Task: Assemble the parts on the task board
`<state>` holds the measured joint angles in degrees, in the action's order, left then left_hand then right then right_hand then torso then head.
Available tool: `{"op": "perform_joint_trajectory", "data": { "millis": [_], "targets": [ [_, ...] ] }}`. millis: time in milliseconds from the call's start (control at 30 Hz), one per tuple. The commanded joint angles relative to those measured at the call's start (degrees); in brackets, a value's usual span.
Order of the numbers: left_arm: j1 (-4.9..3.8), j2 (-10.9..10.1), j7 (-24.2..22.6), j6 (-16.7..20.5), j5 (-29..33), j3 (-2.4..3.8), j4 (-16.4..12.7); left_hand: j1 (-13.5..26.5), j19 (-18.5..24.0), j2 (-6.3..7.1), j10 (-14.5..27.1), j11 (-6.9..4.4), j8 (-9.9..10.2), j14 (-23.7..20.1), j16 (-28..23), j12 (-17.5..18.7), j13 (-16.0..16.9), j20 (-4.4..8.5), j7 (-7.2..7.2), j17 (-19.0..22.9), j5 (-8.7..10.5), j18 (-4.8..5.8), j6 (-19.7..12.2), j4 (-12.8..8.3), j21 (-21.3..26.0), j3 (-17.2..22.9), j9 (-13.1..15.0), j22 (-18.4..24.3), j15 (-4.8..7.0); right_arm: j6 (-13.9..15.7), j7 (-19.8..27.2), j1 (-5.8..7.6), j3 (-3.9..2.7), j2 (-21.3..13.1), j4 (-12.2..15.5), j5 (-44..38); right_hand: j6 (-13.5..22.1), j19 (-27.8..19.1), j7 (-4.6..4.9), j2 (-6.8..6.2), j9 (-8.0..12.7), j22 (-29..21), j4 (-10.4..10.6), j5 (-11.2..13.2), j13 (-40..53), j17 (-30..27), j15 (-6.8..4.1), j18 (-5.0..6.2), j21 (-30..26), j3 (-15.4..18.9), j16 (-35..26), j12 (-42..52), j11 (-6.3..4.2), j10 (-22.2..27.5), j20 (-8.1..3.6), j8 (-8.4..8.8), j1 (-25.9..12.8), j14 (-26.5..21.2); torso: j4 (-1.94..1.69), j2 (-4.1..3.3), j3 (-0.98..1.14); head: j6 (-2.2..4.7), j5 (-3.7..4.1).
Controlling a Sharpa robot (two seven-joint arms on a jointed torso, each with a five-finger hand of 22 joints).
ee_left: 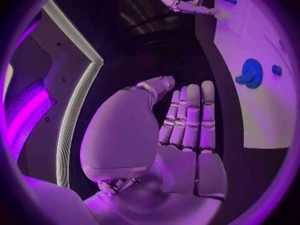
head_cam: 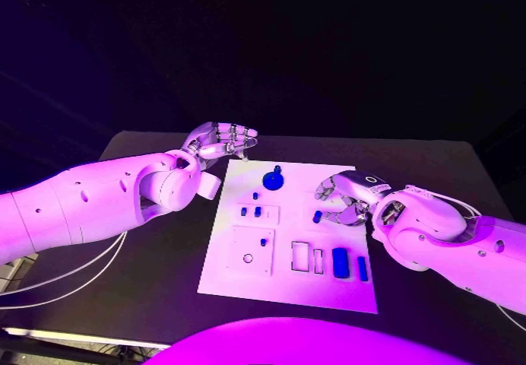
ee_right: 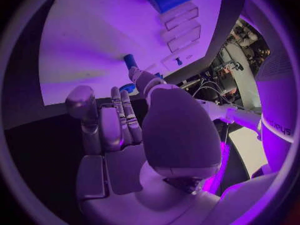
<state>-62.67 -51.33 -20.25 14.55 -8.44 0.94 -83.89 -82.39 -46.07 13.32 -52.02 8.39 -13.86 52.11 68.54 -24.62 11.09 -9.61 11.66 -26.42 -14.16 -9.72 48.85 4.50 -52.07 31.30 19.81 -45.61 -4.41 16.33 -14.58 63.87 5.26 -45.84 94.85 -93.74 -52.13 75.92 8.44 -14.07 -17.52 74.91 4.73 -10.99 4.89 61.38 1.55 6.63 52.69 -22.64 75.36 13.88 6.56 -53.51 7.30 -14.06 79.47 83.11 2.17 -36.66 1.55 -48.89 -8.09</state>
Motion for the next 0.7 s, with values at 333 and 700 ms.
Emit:
{"op": "perform_joint_trajectory", "data": {
  "millis": [333, 700],
  "targets": [
    [-0.07, 0.1, -0.07, -0.56, 0.27, 0.05, 0.11, -0.05, 0.14, -0.33, 0.53, 0.02, -0.17, -0.57, -0.22, -0.25, 0.04, -0.34, 0.12, 0.08, -0.06, -0.72, -0.38, 0.01, 0.35, -0.27, 0.09, 0.07, -0.07, -7.08, -0.06, -0.11, 0.24, 0.93, -0.86, 1.98, -0.78, 0.49, 0.22, 1.07, 0.2, 3.6, 2.13, -0.29, -0.26, 0.45, -0.09, -0.08, 0.68, 3.21, 0.57, 2.59, -0.37, -0.1, 0.0, 0.8, 2.41, -0.02, -0.05, -0.01, -0.09, -0.2, 0.06],
    [-0.07, 0.07, 0.05, -0.55, 0.27, 0.05, 0.25, -0.09, 0.15, -0.36, 0.59, 0.03, -0.2, -0.6, -0.23, -0.3, 0.04, -0.35, 0.13, 0.11, -0.06, -0.72, -0.39, -0.01, 0.39, -0.28, 0.1, 0.09, -0.07, -5.68, 0.42, -0.44, 0.35, 1.83, -1.07, 3.21, -2.48, 3.38, 0.24, 1.6, 0.29, 5.58, 4.55, -0.14, -0.73, 3.16, -0.79, -1.02, 6.02, -1.0, 2.39, 4.19, -1.09, -4.48, -0.7, 1.22, 2.78, 1.58, -0.07, -0.03, -0.06, -0.31, -0.02]
  ]
}}
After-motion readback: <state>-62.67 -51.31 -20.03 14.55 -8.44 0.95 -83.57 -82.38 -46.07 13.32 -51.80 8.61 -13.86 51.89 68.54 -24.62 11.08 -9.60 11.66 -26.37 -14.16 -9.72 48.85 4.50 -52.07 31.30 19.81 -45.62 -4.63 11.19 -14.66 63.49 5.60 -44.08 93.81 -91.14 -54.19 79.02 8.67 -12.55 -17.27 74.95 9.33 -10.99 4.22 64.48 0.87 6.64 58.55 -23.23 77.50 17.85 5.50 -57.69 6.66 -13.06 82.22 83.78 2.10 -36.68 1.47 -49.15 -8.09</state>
